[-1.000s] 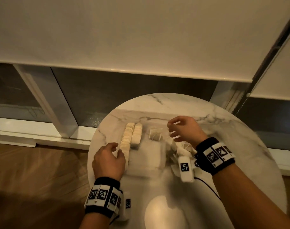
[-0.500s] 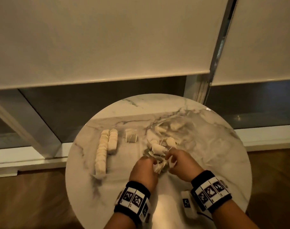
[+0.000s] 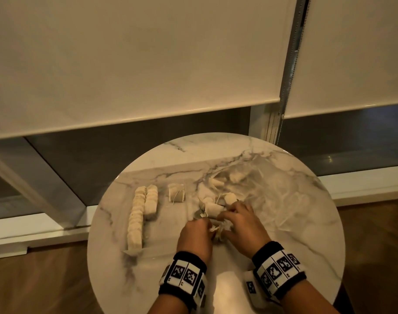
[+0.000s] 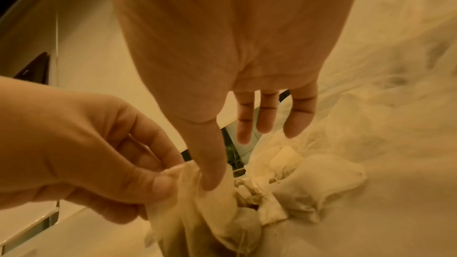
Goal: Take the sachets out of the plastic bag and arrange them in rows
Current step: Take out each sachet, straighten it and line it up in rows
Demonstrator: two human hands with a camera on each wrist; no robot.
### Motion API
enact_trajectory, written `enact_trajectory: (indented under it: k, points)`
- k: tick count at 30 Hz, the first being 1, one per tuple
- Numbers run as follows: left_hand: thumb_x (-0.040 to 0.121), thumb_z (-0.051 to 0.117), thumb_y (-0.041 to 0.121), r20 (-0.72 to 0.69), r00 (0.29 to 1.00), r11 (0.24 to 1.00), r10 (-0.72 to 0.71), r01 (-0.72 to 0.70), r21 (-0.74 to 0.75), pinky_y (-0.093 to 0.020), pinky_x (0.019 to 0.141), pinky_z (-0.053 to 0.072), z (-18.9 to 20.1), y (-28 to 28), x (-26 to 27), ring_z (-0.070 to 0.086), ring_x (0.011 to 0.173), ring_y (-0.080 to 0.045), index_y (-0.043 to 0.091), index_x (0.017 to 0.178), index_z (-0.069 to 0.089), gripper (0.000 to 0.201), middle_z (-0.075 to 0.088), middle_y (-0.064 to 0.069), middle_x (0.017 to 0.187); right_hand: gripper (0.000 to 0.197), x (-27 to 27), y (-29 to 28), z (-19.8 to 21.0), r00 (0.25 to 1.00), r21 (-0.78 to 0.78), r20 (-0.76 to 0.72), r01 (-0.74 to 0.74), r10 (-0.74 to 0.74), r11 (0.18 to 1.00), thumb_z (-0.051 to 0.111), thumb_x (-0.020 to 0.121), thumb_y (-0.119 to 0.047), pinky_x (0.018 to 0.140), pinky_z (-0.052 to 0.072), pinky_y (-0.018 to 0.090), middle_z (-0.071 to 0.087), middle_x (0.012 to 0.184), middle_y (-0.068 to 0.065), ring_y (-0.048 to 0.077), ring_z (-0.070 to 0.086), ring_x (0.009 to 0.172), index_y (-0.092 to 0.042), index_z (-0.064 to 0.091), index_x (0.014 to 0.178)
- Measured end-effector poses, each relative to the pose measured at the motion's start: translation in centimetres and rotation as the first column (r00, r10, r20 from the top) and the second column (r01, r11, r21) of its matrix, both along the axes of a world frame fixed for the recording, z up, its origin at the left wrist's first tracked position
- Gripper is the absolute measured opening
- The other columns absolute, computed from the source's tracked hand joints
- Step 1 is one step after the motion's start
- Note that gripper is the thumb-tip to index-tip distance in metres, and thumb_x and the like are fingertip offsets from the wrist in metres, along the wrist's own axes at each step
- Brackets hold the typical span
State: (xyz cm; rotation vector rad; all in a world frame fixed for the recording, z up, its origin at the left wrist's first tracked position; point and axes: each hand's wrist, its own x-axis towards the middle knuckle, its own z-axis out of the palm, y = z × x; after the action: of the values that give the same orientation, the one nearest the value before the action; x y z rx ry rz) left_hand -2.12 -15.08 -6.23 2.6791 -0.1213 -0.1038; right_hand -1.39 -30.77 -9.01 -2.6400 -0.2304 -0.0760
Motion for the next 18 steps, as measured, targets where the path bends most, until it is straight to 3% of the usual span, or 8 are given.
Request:
enact_trajectory:
  k: [4, 7, 8, 10, 13, 18]
  points:
    - [0.087, 0.070, 0.024, 0.047, 0.999, 0.982, 0.023, -0.014, -0.187, -0.029, 0.080, 0.054, 0.6, 1.1, 0.1, 0.068, 0.085, -0.017, 0.021, 0.097, 0.074, 0.011, 0.074, 0.001, 0.088, 0.017, 0.2, 0.2, -0.2, 0.999, 0.017, 0.034, -0.027, 0.026, 0.999, 0.068, 0.085, -0.041, 0.087, 0.046, 0.036, 0.057, 0.112, -0.010, 0.020, 0.045, 0.111, -0.035, 0.074, 0.099]
    - [0.086, 0.074, 0.017, 0.098, 0.993, 0.941, 0.062, -0.026, -0.336, -0.005, 0.069, 0.045, 1.1, 2.1, 0.0, 0.064, 0.073, 0.005, 0.020, 0.095, 0.076, 0.009, 0.068, 0.016, 0.076, 0.015, 0.5, 0.2, -0.3, 0.998, 0.050, 0.043, -0.055, 0.053, 0.997, 0.067, 0.086, -0.043, 0.090, 0.044, 0.033, 0.059, 0.108, -0.013, 0.016, 0.046, 0.109, -0.034, 0.073, 0.096]
    - [0.086, 0.074, 0.016, 0.100, 0.992, 0.925, 0.071, -0.028, -0.378, -0.003, 0.069, 0.045, 1.3, 2.4, -0.1, 0.062, 0.071, 0.009, 0.024, 0.093, 0.076, 0.011, 0.066, 0.019, 0.073, 0.014, 0.5, 0.1, -0.2, 0.997, 0.074, 0.047, -0.061, 0.058, 0.995, 0.067, 0.086, -0.042, 0.090, 0.043, 0.032, 0.060, 0.106, -0.014, 0.014, 0.047, 0.108, -0.033, 0.073, 0.095]
    - [0.087, 0.074, 0.017, 0.094, 0.993, 0.889, 0.078, -0.026, -0.458, -0.011, 0.072, 0.050, 1.5, 3.2, -0.2, 0.065, 0.074, 0.009, 0.034, 0.088, 0.074, 0.017, 0.070, 0.019, 0.074, 0.009, 0.5, 0.0, 0.1, 0.997, 0.142, 0.045, -0.071, 0.065, 0.987, 0.068, 0.086, -0.039, 0.088, 0.040, 0.025, 0.062, 0.103, -0.015, 0.011, 0.049, 0.105, -0.033, 0.071, 0.092]
    - [0.088, 0.072, 0.016, 0.087, 0.993, 0.863, 0.078, -0.023, -0.505, -0.023, 0.072, 0.056, 2.1, 4.9, 0.0, 0.068, 0.073, 0.002, 0.036, 0.084, 0.072, 0.020, 0.074, 0.017, 0.077, 0.004, 0.4, 0.0, 0.5, 0.996, 0.198, 0.031, -0.089, 0.085, 0.976, 0.069, 0.087, -0.036, 0.082, 0.035, 0.019, 0.061, 0.097, -0.018, 0.005, 0.048, 0.099, -0.034, 0.069, 0.090]
    - [0.088, 0.072, 0.012, 0.058, 0.990, 0.872, 0.127, -0.083, -0.483, -0.021, 0.064, 0.054, 3.8, 9.1, 0.4, 0.066, 0.066, -0.003, 0.025, 0.085, 0.075, 0.014, 0.073, 0.010, 0.072, 0.003, 0.3, 0.6, 0.7, 0.996, 0.191, -0.033, -0.073, 0.081, 0.979, 0.068, 0.090, -0.035, 0.075, 0.036, 0.019, 0.058, 0.096, -0.018, 0.006, 0.052, 0.094, -0.033, 0.069, 0.092]
